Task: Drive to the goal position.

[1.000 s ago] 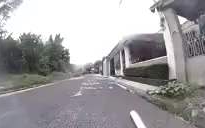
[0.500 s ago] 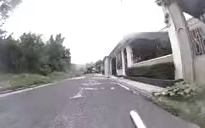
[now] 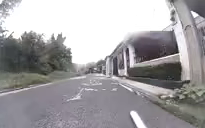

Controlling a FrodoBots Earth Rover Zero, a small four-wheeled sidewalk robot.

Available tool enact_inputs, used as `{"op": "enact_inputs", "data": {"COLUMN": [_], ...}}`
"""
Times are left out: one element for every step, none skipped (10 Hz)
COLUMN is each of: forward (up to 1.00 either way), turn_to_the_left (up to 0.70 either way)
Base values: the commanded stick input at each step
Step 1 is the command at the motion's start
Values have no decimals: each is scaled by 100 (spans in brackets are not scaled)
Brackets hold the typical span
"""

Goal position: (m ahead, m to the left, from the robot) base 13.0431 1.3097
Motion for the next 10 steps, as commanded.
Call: {"op": "enact_inputs", "data": {"forward": [50, 50, 50, 50, 50, 50, 50, 50, 50, 50], "turn_to_the_left": [0, 0, 0, 0, 0, 0, 0, 0, 0, 0]}}
